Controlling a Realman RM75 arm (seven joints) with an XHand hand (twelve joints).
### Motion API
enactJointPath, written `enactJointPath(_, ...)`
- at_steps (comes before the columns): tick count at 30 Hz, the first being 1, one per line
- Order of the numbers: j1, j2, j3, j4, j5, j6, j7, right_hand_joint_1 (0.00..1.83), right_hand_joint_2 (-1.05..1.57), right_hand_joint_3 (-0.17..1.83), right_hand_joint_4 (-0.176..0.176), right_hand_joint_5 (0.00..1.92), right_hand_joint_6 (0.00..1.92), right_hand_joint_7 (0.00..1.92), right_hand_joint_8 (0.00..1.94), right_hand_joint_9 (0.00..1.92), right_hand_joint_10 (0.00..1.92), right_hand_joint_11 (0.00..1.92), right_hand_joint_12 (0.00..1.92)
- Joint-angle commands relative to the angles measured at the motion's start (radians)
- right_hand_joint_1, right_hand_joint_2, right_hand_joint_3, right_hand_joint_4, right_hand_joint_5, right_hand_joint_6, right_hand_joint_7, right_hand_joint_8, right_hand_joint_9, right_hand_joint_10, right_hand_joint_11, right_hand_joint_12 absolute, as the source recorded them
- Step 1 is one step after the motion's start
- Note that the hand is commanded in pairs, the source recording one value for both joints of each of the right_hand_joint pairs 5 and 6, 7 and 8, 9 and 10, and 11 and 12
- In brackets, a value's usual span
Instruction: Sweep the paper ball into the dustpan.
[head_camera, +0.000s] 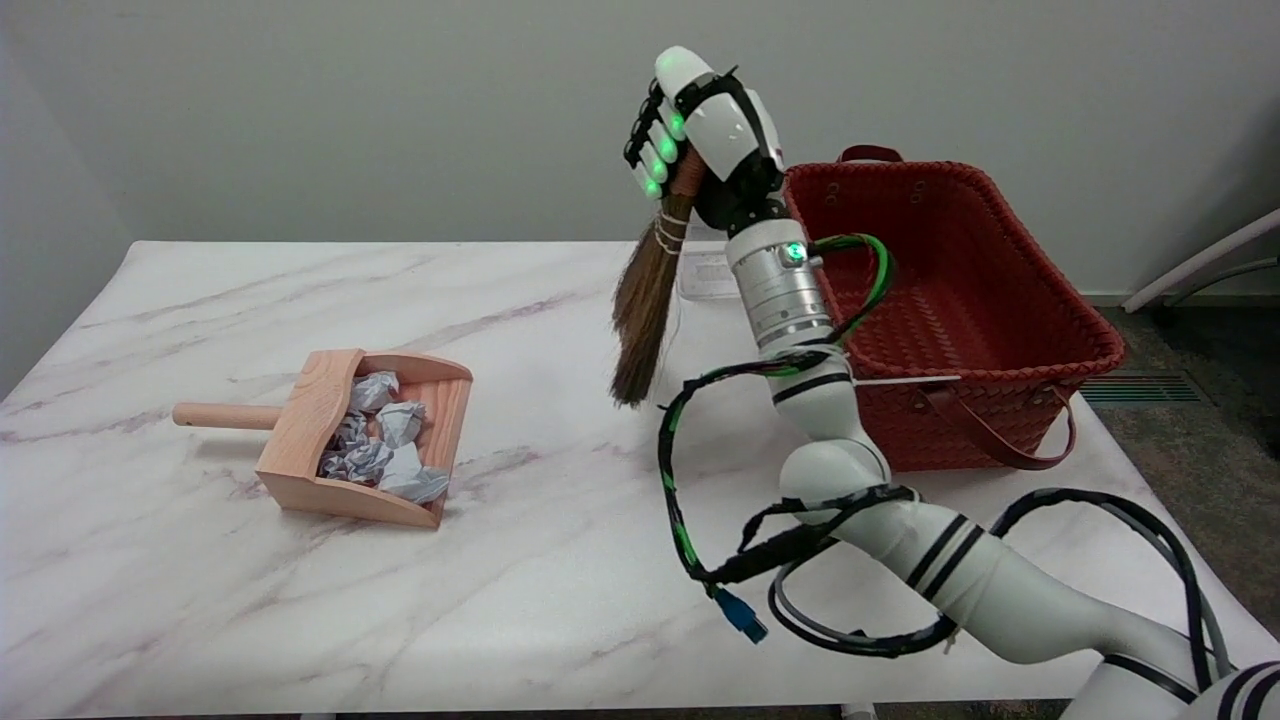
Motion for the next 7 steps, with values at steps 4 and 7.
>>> enactJointPath(4,-0.136,0.077,-0.026,0.102,0.127,-0.008,0.124,0.91,1.22,1.37,0.0,1.92,1.92,1.92,1.92,1.92,1.92,1.78,1.78)
enactJointPath(7,-0.11,0.08,-0.037,0.039,0.119,-0.014,0.189,0.89,1.17,1.44,0.0,1.92,1.92,1.92,1.92,1.92,1.92,1.79,1.79)
